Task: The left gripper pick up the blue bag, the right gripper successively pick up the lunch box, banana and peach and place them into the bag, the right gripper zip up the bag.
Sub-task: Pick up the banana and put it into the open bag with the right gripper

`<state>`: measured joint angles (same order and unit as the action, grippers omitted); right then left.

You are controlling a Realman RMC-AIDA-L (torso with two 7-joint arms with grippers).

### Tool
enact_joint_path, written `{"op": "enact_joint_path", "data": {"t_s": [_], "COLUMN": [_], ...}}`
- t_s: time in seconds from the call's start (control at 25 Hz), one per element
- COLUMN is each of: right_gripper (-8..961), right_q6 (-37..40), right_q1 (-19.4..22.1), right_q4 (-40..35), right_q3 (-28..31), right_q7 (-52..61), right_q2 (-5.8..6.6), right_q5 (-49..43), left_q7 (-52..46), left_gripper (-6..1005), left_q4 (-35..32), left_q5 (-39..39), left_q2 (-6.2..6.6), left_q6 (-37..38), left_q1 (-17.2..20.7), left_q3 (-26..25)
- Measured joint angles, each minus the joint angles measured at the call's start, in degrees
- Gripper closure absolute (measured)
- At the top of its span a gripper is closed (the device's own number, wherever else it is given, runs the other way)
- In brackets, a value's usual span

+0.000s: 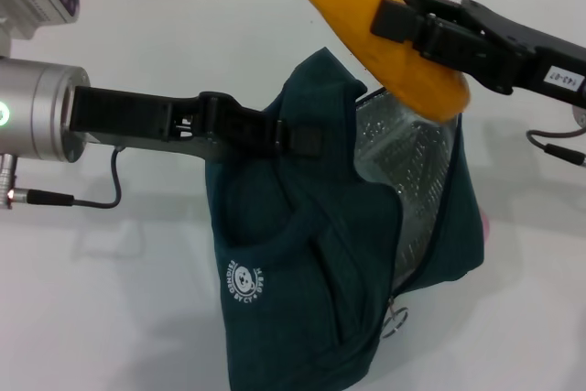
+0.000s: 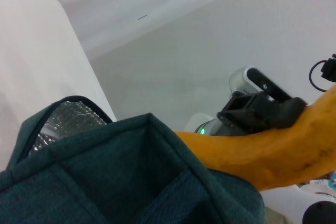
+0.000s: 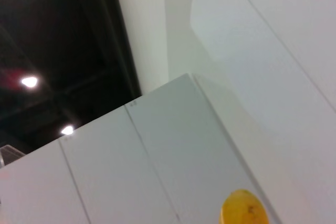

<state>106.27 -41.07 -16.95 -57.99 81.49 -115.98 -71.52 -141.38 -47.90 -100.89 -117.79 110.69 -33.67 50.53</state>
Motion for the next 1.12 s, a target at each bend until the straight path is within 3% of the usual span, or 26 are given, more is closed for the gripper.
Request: {"op": "enact_joint_path", "data": {"t_s": [0.36,0.52,0.6,0.96,1.12], "right_gripper": [536,536,536,536,536], "right_q6": [-3.6,-3.9,-4.1,-4.5,-2.7], "right_q1": [2.5,2.3,2.2,2.6,2.0], "right_q4": [0.5,-0.4,-2.3,-24.8,-33.0], "right_q3": [-3.0,-5.1,-5.2,-4.6,-4.6], "right_q7": [-4.3,-3.6,-1.9,21.4,28.9], "right_q2": [-0.02,0.80,1.73,9.20,11.24], "right_q5": [-0.1,-0.4,-1.3,-14.1,-19.8], "left_q7": [-0.2,-0.2,-0.3,-0.1,-0.1], "left_gripper": [945,945,945,945,945], "left_q4": [0.0,0.0,0.0,0.0,0.0], "left_q5": [0.0,0.0,-0.1,-0.3,-0.3], "left_q2": [0.03,0.09,0.17,0.21,0.20], "left_q6": [-0.1,-0.1,-0.1,-0.1,-0.1], "left_q1": [-0.1,-0.1,-0.1,0.2,0.2], "left_q3": [0.0,0.0,0.0,0.0,0.0]}}
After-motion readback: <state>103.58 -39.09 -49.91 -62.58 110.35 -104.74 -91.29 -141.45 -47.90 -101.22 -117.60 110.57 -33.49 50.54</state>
